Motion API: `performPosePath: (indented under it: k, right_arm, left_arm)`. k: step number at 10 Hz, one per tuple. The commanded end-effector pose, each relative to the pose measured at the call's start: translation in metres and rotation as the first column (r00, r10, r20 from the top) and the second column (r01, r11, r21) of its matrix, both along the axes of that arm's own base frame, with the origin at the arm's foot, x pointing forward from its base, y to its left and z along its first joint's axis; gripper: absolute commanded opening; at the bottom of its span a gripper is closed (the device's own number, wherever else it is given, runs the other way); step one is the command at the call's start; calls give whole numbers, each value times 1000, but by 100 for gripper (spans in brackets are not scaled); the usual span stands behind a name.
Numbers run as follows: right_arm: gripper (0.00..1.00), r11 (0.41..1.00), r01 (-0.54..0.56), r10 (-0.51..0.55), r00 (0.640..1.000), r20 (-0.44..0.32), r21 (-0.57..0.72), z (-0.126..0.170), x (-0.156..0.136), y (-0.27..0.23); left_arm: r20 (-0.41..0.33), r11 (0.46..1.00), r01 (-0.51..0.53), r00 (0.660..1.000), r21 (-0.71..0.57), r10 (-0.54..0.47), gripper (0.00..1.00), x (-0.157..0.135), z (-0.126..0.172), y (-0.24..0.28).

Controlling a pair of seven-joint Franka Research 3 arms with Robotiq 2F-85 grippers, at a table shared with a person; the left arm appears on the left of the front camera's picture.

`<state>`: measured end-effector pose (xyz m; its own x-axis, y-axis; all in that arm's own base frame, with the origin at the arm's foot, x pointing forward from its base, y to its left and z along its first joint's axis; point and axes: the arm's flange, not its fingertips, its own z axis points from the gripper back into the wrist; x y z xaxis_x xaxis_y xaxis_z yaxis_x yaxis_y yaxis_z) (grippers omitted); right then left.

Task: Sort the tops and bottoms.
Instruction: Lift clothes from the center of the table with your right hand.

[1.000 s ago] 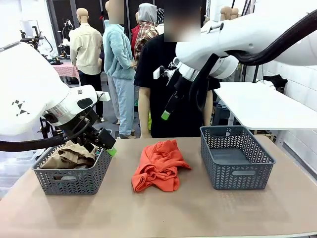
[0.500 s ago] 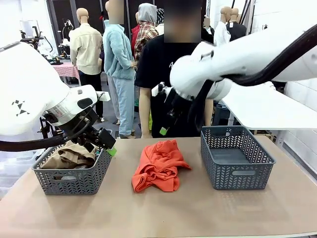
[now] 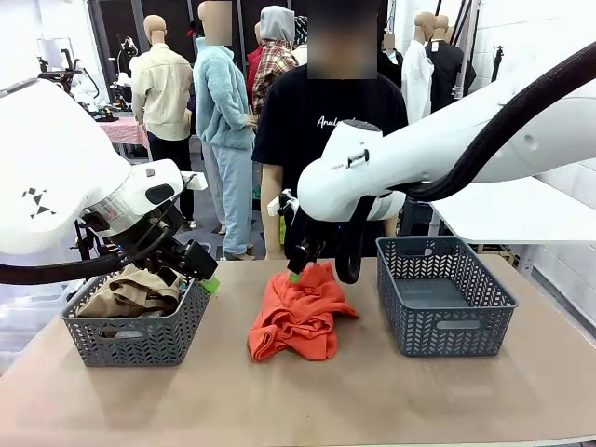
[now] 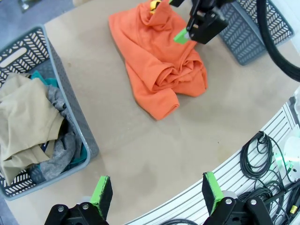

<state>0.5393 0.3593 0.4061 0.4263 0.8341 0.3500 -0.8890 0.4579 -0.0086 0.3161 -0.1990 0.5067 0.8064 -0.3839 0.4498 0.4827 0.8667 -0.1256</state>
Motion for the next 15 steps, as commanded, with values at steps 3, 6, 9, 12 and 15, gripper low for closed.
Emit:
performPosePath:
  k: [3,6,9,12,15]
  right_arm:
    - [100,993,-82,77,995,-60,-83,-24,-5,31]
    - [100,981,-160,141,976,-166,-106,-30,-20,37]
    - [100,976,-162,126,965,-230,-144,-56,-19,32]
    - [100,971,-186,144,956,-254,-149,-76,-16,36]
    - [100,955,-230,174,946,-273,-188,-88,-20,43]
  left_arm:
    - [-5,1000,3,1000,-4,-3,100,-1,-1,0]
    - [-5,1000,3,1000,-4,-3,100,-1,-1,0]
    - [-5,1000,3,1000,-4,-3,100,-1,-1,0]
    - [-5,1000,3,1000,-4,-3,100,-1,-1,0]
    - [-5,1000,3,1000,-4,-3,100,-1,-1,0]
